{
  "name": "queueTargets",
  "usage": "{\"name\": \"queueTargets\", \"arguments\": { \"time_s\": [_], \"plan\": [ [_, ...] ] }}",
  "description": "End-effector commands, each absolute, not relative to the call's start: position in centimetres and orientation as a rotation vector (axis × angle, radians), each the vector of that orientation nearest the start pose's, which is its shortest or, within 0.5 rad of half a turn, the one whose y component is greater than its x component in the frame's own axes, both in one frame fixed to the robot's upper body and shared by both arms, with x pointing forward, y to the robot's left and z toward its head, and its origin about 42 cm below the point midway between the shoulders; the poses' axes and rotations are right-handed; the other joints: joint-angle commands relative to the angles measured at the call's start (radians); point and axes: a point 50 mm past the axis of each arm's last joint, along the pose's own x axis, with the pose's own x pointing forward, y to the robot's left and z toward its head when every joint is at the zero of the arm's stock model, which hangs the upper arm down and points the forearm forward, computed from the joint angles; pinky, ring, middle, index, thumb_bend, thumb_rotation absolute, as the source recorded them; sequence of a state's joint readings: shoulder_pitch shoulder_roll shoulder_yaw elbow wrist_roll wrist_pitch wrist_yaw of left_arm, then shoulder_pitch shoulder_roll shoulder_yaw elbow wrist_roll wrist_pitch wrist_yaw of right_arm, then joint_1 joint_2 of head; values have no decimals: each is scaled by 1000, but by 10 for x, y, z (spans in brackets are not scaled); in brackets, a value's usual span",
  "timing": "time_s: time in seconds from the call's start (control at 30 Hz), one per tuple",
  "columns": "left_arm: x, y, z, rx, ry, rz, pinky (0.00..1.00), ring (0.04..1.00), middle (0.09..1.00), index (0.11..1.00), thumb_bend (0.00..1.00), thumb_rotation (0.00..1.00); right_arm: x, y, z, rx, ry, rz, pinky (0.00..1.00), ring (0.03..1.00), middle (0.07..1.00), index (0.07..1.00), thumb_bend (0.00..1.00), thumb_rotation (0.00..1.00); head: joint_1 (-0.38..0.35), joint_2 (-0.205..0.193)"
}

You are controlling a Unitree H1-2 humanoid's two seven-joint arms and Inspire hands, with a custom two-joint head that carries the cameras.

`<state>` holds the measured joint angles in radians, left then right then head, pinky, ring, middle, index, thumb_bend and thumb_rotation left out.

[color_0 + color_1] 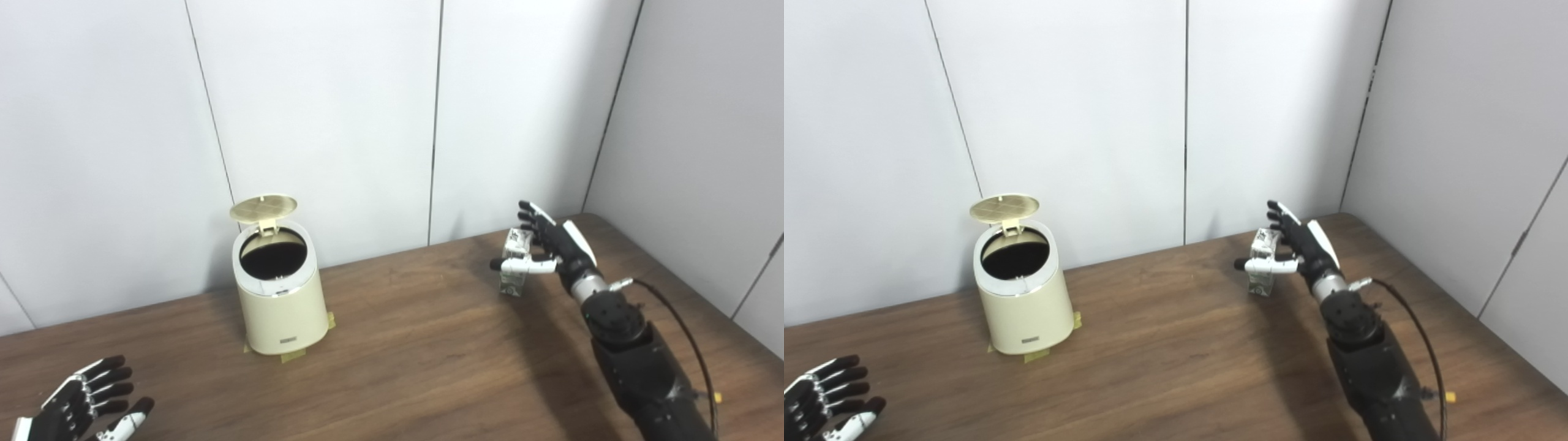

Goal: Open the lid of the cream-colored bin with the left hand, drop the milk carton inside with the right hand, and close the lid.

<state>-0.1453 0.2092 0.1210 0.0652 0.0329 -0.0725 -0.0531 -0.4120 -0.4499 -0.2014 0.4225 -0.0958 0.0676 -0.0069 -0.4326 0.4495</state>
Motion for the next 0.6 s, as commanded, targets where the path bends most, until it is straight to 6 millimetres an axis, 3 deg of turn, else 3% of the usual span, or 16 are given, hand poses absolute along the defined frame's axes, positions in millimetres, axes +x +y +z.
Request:
{"name": "queueTargets", "arguments": {
  "time_s": [0.0, 0.27, 0.57],
  "plan": [
    [337, 303, 160, 250, -226, 34, 641, 680, 710, 730, 609, 5, 415, -425, 203, -447, -70, -313, 827, 888, 917, 935, 831, 178, -2, 2],
    [334, 304, 163, 259, -213, 30, 677, 703, 729, 749, 580, 0, 414, -426, 185, -466, -67, -357, 729, 805, 864, 870, 790, 68, -5, 12],
    [333, 305, 162, 285, -195, 29, 654, 698, 729, 750, 587, 0, 416, -427, 171, -452, -34, -390, 716, 786, 823, 821, 807, 74, -7, 20]
  ]
}}
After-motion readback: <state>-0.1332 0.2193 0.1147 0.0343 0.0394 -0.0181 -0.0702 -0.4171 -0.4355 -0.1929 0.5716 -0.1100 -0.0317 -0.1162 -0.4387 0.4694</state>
